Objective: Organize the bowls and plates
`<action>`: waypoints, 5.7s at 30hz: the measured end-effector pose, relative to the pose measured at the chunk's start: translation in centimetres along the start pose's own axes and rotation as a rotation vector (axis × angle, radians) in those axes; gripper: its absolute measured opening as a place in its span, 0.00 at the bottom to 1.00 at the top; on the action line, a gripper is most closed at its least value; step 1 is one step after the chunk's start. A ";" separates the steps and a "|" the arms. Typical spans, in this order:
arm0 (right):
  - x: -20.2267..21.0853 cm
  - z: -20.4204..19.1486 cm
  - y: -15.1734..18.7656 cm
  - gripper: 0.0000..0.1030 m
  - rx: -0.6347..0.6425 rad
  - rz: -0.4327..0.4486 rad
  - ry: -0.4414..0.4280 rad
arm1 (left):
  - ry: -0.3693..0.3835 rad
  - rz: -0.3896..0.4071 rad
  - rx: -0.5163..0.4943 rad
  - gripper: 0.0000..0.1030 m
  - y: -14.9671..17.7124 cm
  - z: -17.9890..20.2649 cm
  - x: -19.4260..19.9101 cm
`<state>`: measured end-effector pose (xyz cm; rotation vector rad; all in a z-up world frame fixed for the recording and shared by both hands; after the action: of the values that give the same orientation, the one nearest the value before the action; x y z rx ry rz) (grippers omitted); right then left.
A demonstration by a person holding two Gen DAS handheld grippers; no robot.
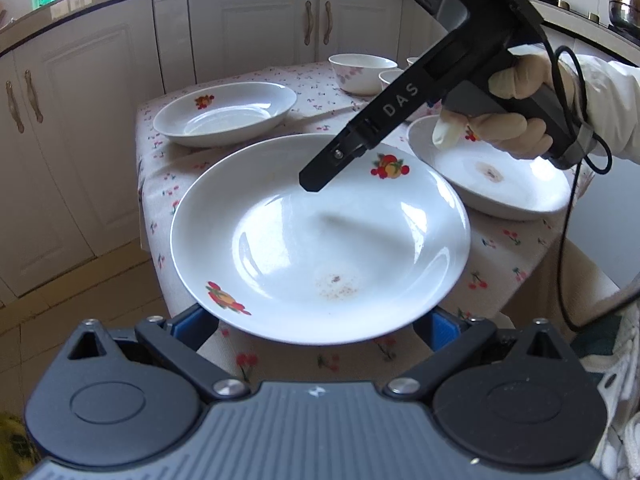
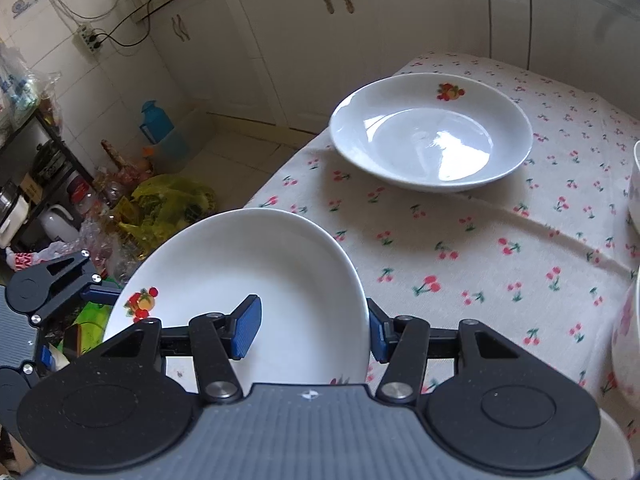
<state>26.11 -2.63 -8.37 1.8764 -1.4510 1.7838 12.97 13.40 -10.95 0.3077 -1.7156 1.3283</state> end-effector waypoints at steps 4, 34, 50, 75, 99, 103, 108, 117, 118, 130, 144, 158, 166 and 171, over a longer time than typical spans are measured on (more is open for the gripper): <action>-0.1 0.9 -0.6 0.58 -0.013 0.013 0.022 | -0.003 0.018 -0.018 0.99 -0.9 -0.5 -0.7; -0.6 3.2 -1.2 0.63 -0.052 0.016 0.109 | 0.015 0.035 -0.048 0.99 -3.0 -1.7 -3.8; 0.7 1.7 -0.6 0.92 -0.003 0.036 0.143 | -0.024 0.069 -0.027 0.99 -2.3 -1.1 -2.0; 13.4 0.7 13.0 1.00 -0.139 0.248 0.319 | 0.018 0.128 0.024 0.99 -2.4 9.6 1.3; 12.6 6.8 18.5 1.00 -0.314 0.184 0.236 | 0.047 0.031 -0.073 0.99 -3.9 14.5 -5.5; 11.9 7.3 17.7 1.00 -0.327 0.178 0.191 | 0.065 0.035 -0.086 1.00 -4.2 14.5 -5.8; 11.4 8.1 16.9 1.00 -0.358 0.183 0.167 | 0.076 0.044 -0.106 1.00 -4.3 14.7 -6.0; 11.8 9.3 16.8 1.00 -0.419 0.193 0.094 | 0.084 0.021 -0.131 1.00 -4.7 14.6 -6.3; 11.9 9.5 17.1 1.00 -0.425 0.206 0.080 | 0.085 0.025 -0.130 1.00 -4.7 14.6 -6.3; 12.1 9.3 17.7 1.00 -0.398 0.250 0.075 | 0.094 0.071 -0.144 1.00 -4.2 14.6 -6.1; 12.1 11.1 15.5 1.00 -0.325 0.219 0.043 | 0.142 0.089 -0.169 1.00 -4.5 14.3 -6.2; 11.2 12.3 14.0 0.82 -0.303 0.174 -0.006 | 0.153 0.104 -0.176 0.99 -5.1 14.1 -6.4; 11.0 12.5 13.7 0.82 -0.283 0.155 -0.019 | 0.163 0.105 -0.189 0.99 -5.3 14.2 -6.6; 10.9 12.7 13.5 0.82 -0.289 0.156 -0.029 | 0.164 0.102 -0.188 0.99 -5.4 14.2 -6.6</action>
<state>22.87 -23.85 -9.04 1.6910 -1.7995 1.5118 13.06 -3.07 -12.67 0.0031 -1.7196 1.2178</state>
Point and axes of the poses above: each gripper's, at about its wrist camera, not at the fingertips, and x roughly against the way its jaws point, z to its right, y to its underside, the point moved 3 cm from there along -x, roughly the way its jaws point, and after that the axes turned 6 degrees about -z, right-handed, at the moved point
